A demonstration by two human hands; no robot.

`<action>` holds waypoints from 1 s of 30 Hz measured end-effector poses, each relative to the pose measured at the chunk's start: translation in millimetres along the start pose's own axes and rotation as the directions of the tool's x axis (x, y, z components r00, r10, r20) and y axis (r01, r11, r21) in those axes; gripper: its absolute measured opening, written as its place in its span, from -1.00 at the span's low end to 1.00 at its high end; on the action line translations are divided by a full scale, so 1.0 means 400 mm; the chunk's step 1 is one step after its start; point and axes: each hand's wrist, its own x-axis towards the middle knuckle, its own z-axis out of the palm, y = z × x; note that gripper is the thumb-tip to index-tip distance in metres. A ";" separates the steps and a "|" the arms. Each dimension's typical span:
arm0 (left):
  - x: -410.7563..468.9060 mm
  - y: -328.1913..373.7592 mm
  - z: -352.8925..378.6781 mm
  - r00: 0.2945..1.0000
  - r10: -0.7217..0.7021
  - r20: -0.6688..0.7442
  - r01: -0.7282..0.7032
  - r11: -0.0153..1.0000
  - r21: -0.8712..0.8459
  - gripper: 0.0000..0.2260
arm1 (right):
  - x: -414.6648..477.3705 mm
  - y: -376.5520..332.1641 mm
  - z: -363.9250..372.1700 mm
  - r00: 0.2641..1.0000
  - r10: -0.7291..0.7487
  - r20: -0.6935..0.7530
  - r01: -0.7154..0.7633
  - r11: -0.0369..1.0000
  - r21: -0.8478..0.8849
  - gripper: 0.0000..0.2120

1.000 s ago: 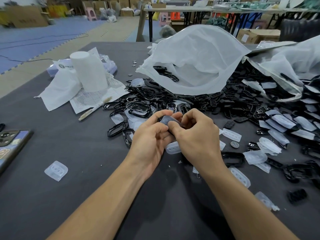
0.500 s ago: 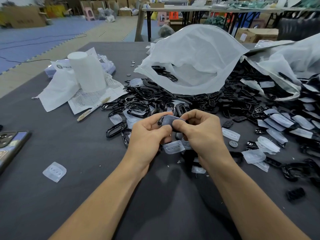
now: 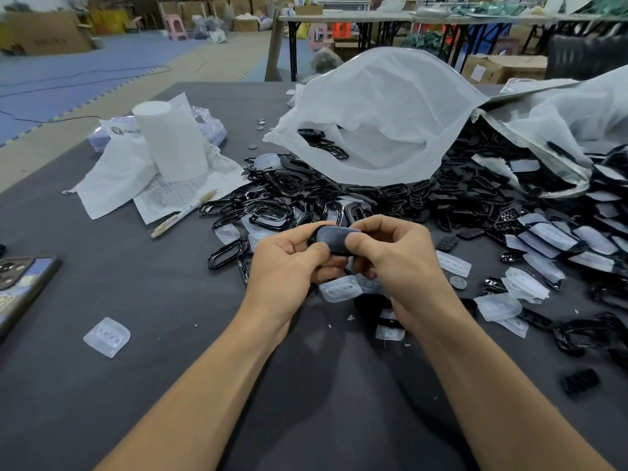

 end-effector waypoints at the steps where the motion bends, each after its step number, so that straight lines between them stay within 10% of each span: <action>1: 0.000 0.001 -0.002 1.000 0.004 0.012 -0.004 1.000 0.002 -0.59 | -0.001 -0.001 -0.001 1.000 -0.002 -0.005 0.002 1.000 0.004 -0.79; 30: 0.004 -0.002 -0.008 0.999 -0.031 -0.040 0.033 0.998 0.058 -0.73 | -0.001 -0.003 0.001 1.000 0.027 -0.004 -0.027 0.999 -0.017 -0.80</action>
